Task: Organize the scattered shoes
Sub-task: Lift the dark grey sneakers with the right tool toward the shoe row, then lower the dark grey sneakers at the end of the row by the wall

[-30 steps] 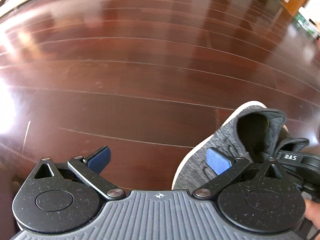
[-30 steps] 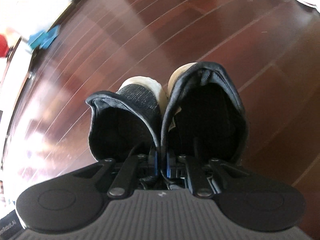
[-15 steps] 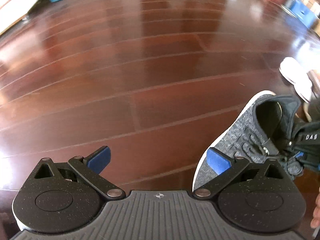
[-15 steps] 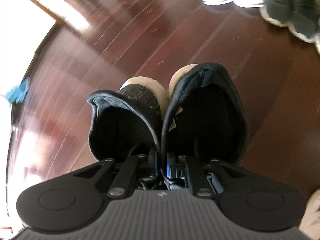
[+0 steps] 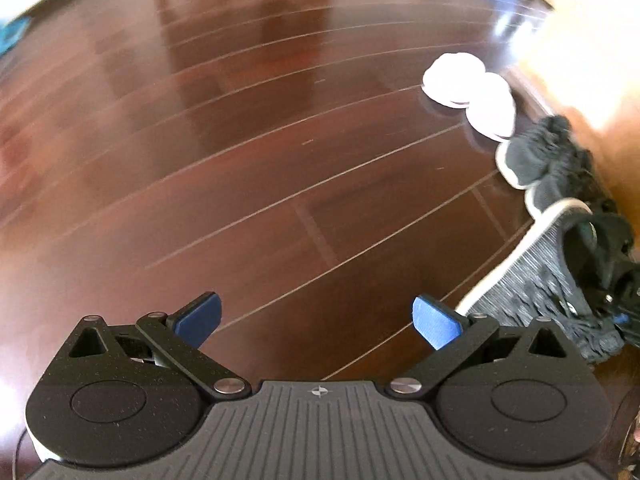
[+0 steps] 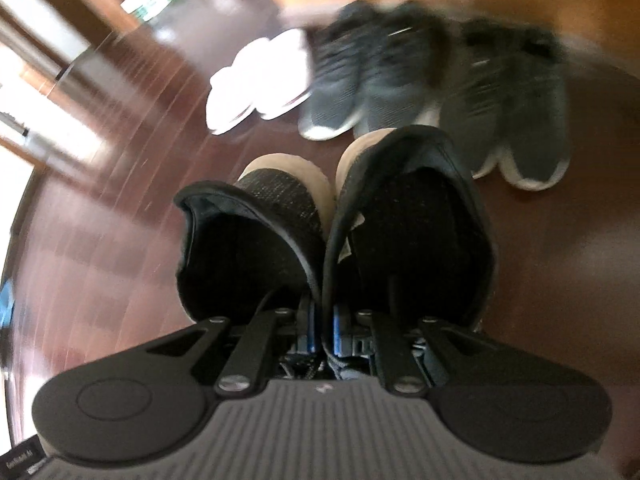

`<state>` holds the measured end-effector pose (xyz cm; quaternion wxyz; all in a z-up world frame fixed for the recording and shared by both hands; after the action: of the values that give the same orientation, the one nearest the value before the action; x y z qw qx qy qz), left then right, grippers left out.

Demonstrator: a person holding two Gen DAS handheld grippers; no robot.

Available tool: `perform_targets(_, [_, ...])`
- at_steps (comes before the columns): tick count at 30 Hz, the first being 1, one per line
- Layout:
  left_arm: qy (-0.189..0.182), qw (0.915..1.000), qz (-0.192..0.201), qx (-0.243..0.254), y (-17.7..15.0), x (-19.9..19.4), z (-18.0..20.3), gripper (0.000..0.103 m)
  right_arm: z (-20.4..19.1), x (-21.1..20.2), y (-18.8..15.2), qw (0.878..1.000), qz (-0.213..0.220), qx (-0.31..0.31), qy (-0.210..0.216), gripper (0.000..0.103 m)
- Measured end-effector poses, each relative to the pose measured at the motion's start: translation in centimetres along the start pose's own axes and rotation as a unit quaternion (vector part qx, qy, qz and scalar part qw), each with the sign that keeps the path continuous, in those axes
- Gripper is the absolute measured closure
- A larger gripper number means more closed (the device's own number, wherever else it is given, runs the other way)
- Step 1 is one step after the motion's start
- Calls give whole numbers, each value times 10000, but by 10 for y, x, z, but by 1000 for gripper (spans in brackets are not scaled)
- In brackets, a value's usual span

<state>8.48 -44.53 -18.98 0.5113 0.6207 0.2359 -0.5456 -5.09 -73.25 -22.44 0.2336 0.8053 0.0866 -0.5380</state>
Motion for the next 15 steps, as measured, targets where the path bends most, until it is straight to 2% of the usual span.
perform_targets(3, [-132, 9998, -1, 175, 19, 20, 42, 0, 38, -8, 20, 9995, 134, 229, -152, 93])
perform_targets(13, [-382, 9961, -175, 779, 23, 43, 184, 0, 163, -19, 94, 9937, 372, 811, -675, 93])
perform_targets(15, [-400, 9954, -190, 845, 23, 41, 199, 0, 187, -20, 108, 9925, 381, 870, -774, 93])
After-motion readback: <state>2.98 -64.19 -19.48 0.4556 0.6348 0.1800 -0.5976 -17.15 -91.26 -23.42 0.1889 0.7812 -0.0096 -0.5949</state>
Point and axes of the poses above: each gripper's, at about its wrist camera, not at the fingertips, and x roughly the way its jaws point, z to its right, y to its top, the point moved 6 cm from there along x, roughly the way its jaws point, and after that the axes turned 2 degrees about z, right-handed, at the moved point
